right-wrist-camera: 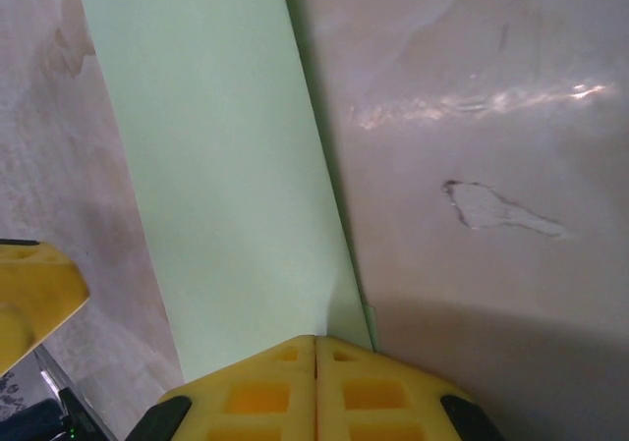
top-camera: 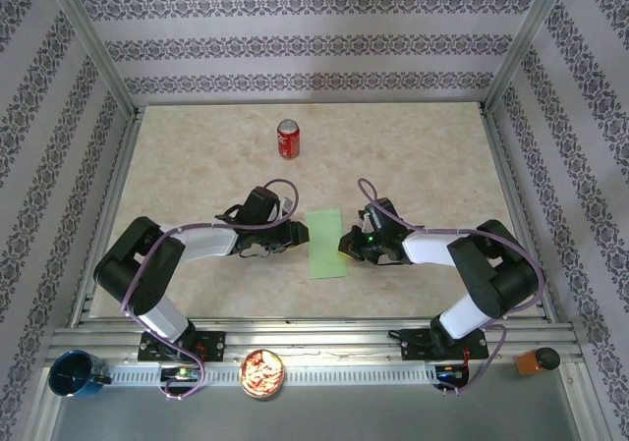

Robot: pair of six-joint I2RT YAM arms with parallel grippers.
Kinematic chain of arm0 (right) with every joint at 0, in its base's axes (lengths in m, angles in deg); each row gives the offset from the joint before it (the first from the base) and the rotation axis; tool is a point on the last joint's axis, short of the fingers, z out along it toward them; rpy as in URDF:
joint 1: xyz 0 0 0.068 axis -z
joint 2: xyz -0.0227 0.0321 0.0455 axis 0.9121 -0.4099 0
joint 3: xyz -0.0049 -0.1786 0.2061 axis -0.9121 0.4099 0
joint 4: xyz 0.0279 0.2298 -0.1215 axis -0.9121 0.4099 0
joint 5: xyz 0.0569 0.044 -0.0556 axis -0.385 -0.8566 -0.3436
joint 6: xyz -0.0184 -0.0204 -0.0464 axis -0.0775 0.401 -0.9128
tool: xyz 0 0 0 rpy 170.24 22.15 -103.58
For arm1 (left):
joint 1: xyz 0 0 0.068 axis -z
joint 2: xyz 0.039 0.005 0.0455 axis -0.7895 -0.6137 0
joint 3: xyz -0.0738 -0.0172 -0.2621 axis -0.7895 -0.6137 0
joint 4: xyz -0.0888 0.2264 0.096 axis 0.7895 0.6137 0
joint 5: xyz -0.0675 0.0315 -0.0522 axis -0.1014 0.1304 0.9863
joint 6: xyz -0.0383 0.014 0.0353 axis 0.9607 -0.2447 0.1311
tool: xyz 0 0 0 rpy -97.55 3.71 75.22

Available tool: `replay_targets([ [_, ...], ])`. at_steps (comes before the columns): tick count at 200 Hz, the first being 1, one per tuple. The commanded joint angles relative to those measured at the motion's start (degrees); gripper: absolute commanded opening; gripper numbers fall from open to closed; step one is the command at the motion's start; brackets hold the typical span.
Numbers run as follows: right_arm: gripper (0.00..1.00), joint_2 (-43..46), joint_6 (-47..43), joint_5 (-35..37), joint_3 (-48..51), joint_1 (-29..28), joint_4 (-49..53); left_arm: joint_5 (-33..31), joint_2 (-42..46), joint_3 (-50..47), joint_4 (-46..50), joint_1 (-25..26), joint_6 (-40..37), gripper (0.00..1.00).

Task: Fold a paper plane with a square sheet of paper (pick it up from the middle)
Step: Move the paper to the center of the table.

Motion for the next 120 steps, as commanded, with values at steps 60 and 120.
replay_targets([
  [60, 0.10, -2.0, 2.2, 4.5, 1.1, -1.3, 3.5, -6.4, -3.5, 4.1, 6.1, 2.9, 2.6, 0.36],
  [120, 0.10, -2.1, 1.8, 4.1, 0.8, -1.4, 3.6, -5.9, -4.7, 4.4, 4.8, 3.3, 3.5, 0.36],
])
